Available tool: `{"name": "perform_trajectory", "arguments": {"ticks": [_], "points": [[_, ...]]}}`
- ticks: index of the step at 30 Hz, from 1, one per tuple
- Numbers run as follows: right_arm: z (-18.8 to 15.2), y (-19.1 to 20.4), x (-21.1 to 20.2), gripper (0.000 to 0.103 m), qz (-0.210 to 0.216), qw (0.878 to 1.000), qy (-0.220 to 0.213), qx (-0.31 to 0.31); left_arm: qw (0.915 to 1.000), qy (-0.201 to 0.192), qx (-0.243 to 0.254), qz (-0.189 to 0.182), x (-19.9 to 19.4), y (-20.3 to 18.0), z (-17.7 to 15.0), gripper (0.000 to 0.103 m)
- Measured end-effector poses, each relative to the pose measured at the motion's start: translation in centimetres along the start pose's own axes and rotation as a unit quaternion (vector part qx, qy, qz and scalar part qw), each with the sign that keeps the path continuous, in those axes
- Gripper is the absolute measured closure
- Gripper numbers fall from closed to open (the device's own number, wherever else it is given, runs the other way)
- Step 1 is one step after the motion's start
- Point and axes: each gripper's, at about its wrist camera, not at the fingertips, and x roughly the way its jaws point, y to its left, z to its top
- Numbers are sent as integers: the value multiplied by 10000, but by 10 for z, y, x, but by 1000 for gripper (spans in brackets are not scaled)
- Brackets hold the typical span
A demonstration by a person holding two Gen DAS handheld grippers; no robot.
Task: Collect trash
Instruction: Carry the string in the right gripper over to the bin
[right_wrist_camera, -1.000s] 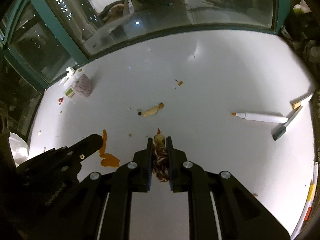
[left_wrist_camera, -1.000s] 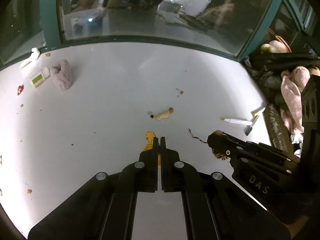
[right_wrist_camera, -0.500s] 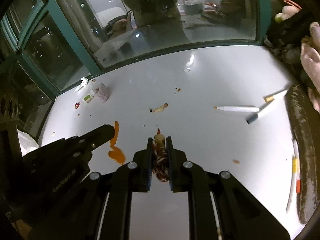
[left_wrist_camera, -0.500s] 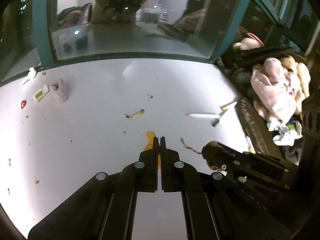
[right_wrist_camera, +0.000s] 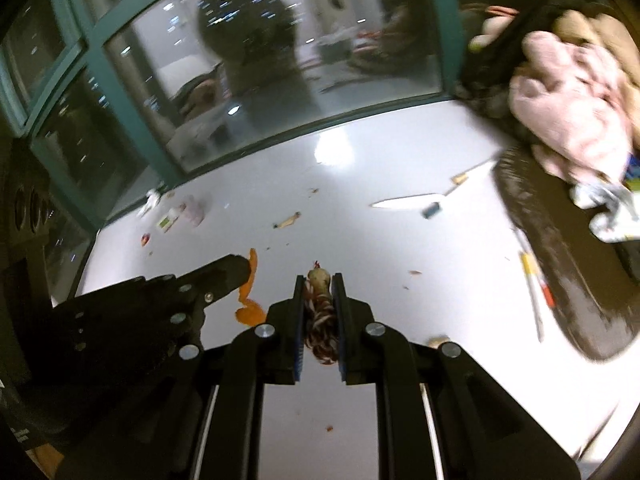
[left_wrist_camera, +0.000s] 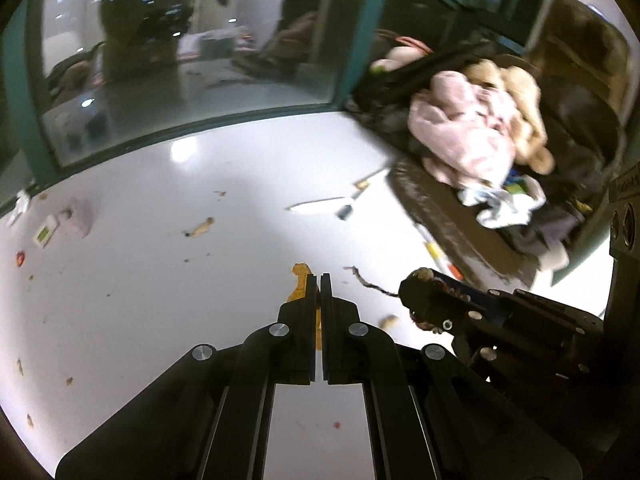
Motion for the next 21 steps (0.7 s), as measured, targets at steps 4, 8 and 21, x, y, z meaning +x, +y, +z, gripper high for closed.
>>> {"name": "perform_trajectory", "arguments": {"ticks": [4,8,21], "points": [[-16,4,-26,89,-329,9989,-243,232,9988,2,334,-344,-12,-15,-9,102],[-37,9,-52,89,-617,9961,-462,425,9953,-25,706,-662,-28,-29,-20,102],[-106,2,-123,89,-1506,9745,-988,1338,9708,143,1826,-1550,-60,-93,-65,102]]}}
